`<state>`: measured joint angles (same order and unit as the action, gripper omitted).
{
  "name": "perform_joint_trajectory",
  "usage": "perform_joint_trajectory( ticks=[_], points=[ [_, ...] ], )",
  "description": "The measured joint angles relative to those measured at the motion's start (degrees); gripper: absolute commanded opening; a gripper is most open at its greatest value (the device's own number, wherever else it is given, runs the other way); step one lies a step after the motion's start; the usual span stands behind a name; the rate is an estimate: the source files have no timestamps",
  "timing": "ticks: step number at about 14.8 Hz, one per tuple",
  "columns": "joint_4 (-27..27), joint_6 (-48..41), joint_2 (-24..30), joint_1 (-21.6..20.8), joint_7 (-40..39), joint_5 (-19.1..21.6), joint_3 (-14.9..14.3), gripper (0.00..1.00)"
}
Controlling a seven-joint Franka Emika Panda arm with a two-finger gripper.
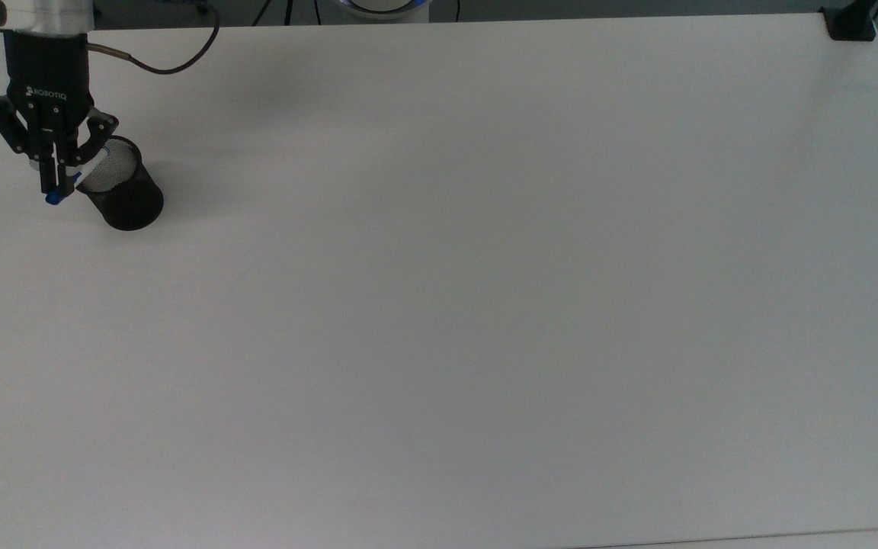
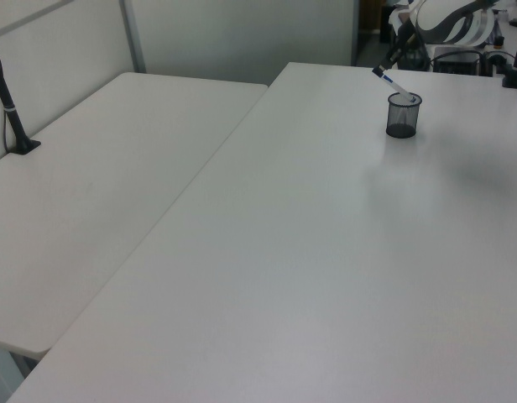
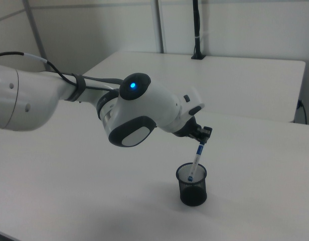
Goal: Insert the marker
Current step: 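Lower the marker tip-first into the pen cup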
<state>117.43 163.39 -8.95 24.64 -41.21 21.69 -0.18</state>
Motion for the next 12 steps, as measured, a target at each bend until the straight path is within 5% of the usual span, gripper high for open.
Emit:
perform_joint_trajectory(
  ticks=[12],
  points=[
    [6.26,9.11,-0.08,-1.16,-0.08,1.81,0.31,0.00]
  ],
)
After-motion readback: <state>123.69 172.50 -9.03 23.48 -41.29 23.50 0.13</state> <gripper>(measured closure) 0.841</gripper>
